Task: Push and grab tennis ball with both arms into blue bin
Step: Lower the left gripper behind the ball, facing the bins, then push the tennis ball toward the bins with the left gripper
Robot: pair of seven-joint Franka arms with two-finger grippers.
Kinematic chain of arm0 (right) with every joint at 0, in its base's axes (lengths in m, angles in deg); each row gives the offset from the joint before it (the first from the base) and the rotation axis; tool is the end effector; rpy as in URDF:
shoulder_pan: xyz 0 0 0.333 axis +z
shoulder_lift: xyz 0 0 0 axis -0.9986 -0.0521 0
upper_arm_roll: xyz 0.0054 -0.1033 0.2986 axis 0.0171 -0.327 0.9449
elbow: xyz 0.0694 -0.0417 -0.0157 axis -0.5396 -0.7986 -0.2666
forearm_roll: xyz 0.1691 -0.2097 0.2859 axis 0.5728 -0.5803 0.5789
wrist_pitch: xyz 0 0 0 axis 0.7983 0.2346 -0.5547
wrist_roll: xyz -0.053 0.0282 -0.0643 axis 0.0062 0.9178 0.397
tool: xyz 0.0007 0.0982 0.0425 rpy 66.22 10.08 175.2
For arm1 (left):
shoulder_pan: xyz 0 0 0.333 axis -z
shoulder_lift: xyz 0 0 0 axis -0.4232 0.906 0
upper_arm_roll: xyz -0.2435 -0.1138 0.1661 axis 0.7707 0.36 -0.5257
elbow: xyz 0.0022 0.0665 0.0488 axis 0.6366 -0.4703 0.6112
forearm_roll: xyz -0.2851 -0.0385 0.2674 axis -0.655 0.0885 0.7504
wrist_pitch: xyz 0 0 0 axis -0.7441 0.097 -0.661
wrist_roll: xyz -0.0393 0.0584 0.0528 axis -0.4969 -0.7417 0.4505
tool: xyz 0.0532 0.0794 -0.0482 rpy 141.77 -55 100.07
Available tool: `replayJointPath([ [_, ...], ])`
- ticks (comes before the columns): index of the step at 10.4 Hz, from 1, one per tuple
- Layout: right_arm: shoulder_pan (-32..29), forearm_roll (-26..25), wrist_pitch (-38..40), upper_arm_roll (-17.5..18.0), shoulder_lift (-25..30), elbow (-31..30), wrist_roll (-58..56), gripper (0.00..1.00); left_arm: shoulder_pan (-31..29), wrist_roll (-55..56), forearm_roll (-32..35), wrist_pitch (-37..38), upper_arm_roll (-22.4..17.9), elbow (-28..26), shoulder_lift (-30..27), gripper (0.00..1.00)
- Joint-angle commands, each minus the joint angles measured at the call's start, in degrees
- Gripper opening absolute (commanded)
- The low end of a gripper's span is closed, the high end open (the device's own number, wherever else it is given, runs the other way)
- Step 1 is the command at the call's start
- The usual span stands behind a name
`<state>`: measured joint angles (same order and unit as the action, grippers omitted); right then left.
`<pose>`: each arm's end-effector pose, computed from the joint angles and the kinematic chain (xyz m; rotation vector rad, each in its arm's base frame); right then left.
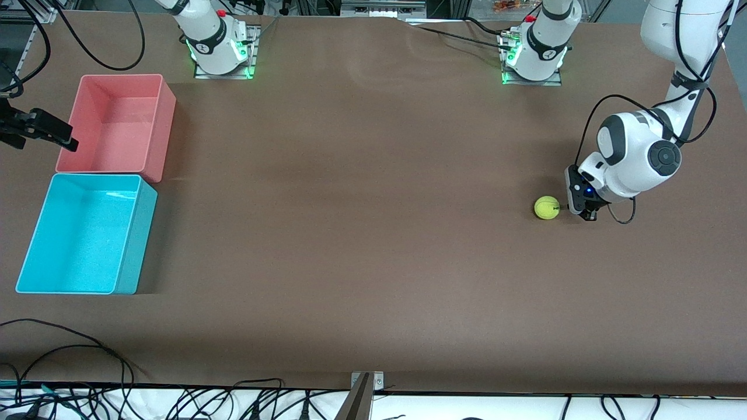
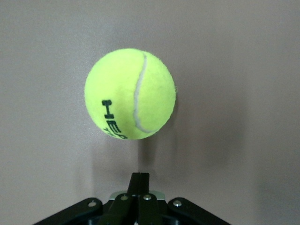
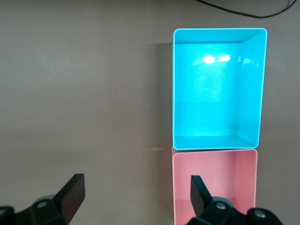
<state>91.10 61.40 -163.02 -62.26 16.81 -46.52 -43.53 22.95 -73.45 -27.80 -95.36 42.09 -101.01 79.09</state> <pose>0.5664 -0.0357 0.6174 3.1262 -0.0529 -0.0033 0.5235 0.0572 0.1892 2.2301 -2.1366 -0.0223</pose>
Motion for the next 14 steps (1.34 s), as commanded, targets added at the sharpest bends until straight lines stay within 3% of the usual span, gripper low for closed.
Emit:
replayJointPath([
  [1,0.13,-0.15,0.87,-0.16,0.54,0.51,-0.57,1.0,0.5,-2.06,-2.52,-0.6,-0.2,0.76,0.9,0.0],
  [7,0.13,-0.06,0.87,-0.08,0.54,0.51,-0.57,1.0,4.98,2.74,-9.11,-3.67,3.04,1.11,3.54,0.0],
  [10,0.04,-0.06,0.61,-0.51,0.54,0.51,-0.57,1.0,6.56,21.26,-9.03,-3.68,11.2,2.78,3.8,0.0],
  [14,-0.05,-0.23,0.34,-0.25,0.28,2.27,-0.83,1.0,7.53,24.57,-8.85,-3.59,11.4,3.58,3.72,0.0],
])
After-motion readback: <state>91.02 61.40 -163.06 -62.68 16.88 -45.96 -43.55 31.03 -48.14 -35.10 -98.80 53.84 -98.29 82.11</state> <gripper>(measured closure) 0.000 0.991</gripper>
